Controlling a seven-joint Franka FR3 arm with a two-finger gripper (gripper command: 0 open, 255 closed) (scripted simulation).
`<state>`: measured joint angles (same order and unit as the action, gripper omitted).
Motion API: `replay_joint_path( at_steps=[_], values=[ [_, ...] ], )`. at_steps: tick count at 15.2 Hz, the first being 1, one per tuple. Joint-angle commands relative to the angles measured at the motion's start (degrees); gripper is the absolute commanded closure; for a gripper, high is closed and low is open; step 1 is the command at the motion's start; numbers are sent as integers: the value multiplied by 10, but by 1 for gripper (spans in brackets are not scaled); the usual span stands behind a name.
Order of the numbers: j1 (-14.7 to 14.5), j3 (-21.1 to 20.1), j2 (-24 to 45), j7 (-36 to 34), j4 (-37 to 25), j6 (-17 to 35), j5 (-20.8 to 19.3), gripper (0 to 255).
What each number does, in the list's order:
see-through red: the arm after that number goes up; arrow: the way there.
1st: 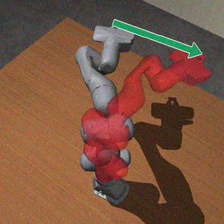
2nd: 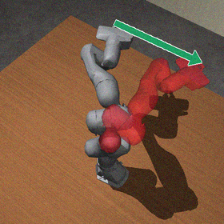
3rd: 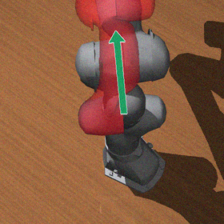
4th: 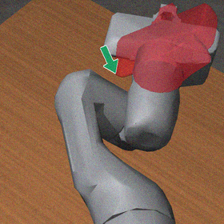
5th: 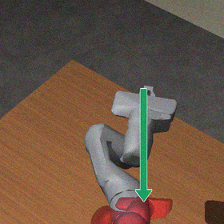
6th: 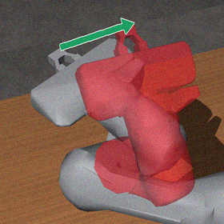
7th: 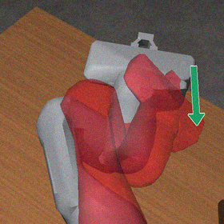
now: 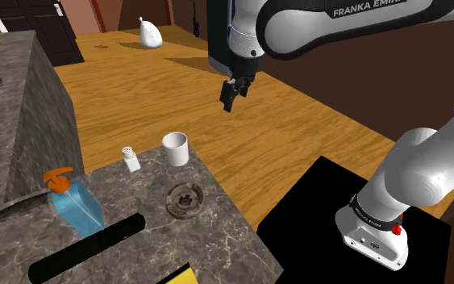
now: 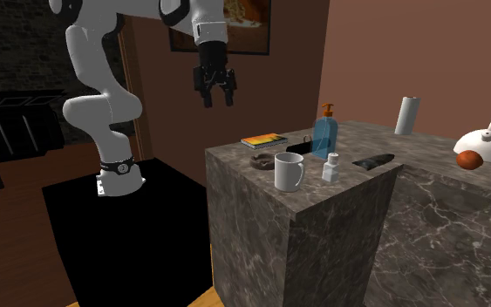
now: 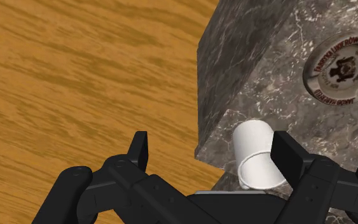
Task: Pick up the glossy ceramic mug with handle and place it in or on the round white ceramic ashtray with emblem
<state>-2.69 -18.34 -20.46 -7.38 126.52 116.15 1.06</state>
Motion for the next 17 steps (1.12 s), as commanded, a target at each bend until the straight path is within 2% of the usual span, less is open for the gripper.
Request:
replay_joint_path(
  at_steps=[1, 5, 10, 17],
  values=[
    [-1, -17, 37, -19, -13, 21, -9, 0],
    [-3, -47, 120, -62, -55, 53, -42, 0],
    [-15, -73, 231, -120, -125, 77, -101, 0],
    [-65, -76, 394, -190, -255, 78, -189, 0]
  ],
)
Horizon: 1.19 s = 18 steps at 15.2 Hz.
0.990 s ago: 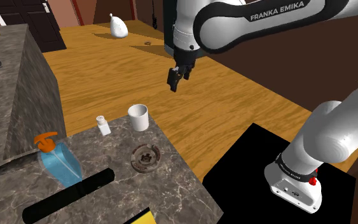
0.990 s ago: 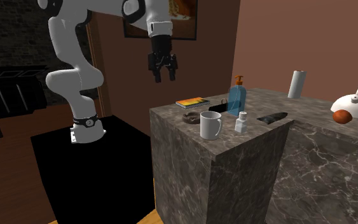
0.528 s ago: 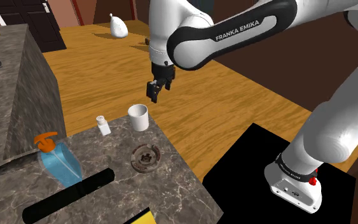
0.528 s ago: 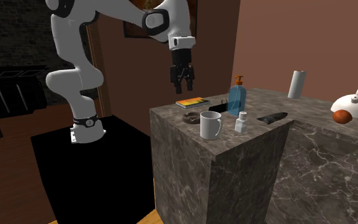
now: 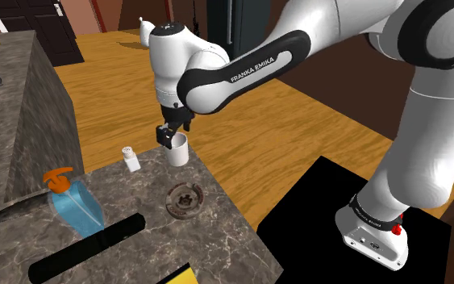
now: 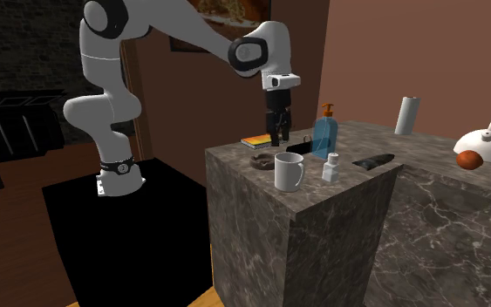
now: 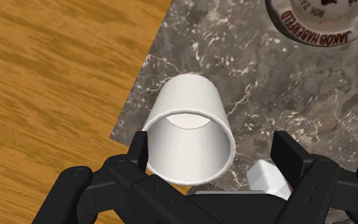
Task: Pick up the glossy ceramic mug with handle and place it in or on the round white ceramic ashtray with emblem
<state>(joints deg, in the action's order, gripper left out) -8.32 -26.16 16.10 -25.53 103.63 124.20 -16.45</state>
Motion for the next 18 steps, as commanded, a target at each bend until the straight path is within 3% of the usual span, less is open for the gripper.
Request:
replay_joint_path(
  at_steps=[1, 3, 11, 18],
  values=[
    [-18, 4, 52, -15, -48, -5, -25, 0],
    [-33, 8, 86, -24, -82, -10, -39, 0],
    [-38, 20, 118, -35, -72, 30, -58, 0],
    [-38, 20, 118, -35, -72, 30, -58, 0]
  ],
)
